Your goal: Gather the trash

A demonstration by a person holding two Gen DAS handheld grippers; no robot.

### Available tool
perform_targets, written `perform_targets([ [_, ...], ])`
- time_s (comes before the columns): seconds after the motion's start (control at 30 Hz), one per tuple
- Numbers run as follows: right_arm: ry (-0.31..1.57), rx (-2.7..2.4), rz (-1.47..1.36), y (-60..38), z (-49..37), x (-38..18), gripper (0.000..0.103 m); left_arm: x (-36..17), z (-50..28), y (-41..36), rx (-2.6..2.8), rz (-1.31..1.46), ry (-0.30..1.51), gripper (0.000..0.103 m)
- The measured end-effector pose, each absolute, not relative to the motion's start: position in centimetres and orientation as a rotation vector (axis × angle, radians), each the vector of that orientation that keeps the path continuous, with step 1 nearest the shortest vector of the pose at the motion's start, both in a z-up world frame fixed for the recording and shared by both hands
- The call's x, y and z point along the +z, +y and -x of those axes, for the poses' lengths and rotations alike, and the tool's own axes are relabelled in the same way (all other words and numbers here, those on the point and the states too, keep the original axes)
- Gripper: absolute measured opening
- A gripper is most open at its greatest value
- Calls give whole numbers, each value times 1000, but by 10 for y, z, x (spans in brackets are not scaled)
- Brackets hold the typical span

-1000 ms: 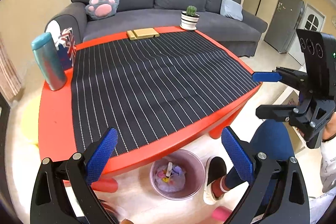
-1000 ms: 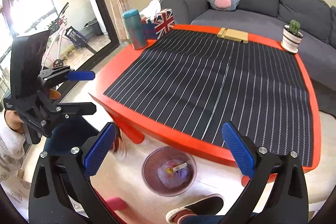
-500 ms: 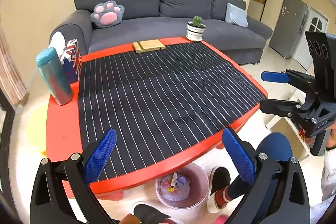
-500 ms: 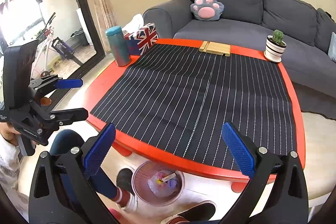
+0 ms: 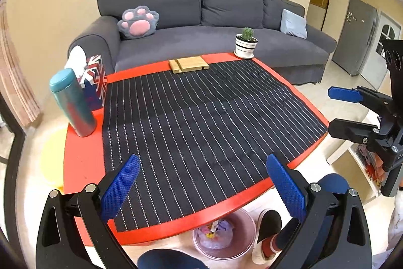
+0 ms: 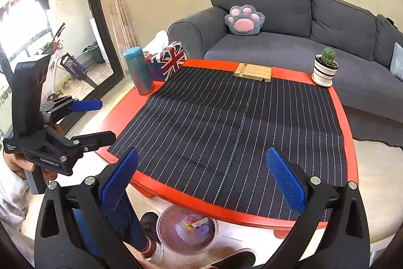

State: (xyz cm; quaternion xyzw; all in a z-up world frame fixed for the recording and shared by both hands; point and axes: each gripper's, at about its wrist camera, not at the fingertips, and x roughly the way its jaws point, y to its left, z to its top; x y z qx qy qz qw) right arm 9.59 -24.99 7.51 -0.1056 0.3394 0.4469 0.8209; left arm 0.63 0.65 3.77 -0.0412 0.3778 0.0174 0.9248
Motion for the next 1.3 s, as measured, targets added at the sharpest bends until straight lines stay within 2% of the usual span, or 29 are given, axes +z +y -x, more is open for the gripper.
perform_targets([
  [1.3, 747, 932, 237, -240, -105, 66, 100, 34, -16, 6, 38, 94, 773, 97],
])
